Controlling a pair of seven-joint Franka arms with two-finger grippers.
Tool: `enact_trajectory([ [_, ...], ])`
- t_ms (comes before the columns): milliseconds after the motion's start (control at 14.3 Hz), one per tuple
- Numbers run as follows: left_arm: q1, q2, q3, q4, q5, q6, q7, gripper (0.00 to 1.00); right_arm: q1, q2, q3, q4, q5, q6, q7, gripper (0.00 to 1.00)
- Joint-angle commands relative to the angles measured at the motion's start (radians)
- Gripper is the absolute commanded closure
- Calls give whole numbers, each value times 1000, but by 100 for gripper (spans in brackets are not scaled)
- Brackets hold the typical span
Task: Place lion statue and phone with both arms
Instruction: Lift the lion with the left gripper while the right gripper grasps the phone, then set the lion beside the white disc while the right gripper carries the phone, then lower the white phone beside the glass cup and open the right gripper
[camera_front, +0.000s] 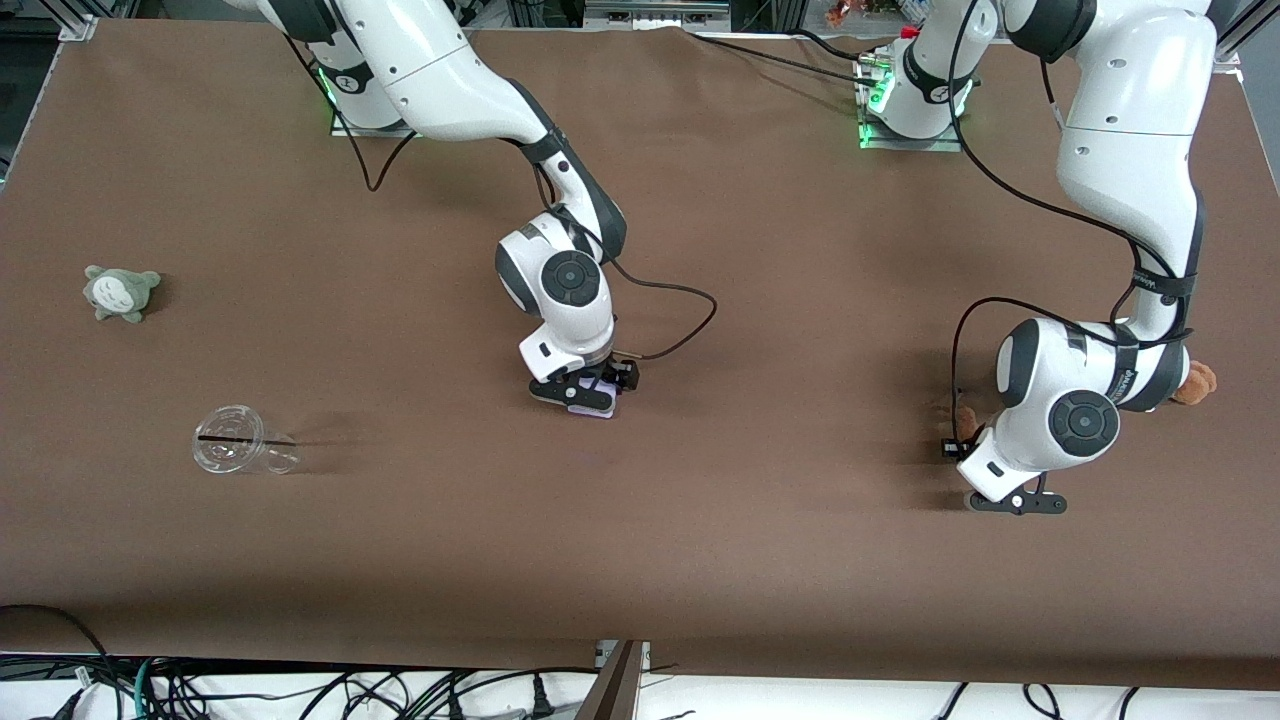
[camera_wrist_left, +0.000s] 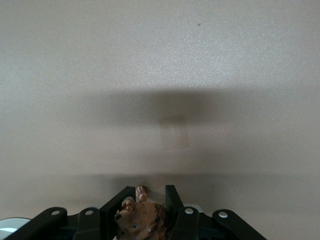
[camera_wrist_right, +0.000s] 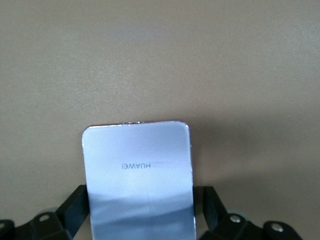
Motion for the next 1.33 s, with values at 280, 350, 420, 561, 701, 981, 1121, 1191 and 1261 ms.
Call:
enact_trajectory([
  [280,4,-64,-9,-11,18,-59,10,19,-4,6,-21,23,-68,3,-57,61],
  [350,4,-87,-9,4,18,-111,16,17,-29,-4,-32,47,-59,-10,-107,61],
  [420,4,-122,-9,7,18,-166,19,14,-70,-8,-32,78,-56,-33,-164,61],
  [561,12,-205,-9,9,7,-256,67,14,-162,-23,-29,89,-56,-75,-319,61],
  [701,27,-276,-9,7,4,-316,98,8,-234,-40,-32,74,-42,-78,-482,61],
  [981,43,-397,-12,-2,1,-425,144,0,-346,-74,-32,23,-42,-99,-611,61],
  [1121,65,-498,-18,-5,-47,-493,145,0,-384,-82,-33,-11,-42,-106,-674,61],
  [1191,72,-561,-12,-1,-102,-533,145,0,-403,-82,-32,-15,-42,-106,-695,61],
  [1261,79,-631,-12,-5,-111,-586,148,0,-424,-82,-32,-18,-42,-106,-721,61],
])
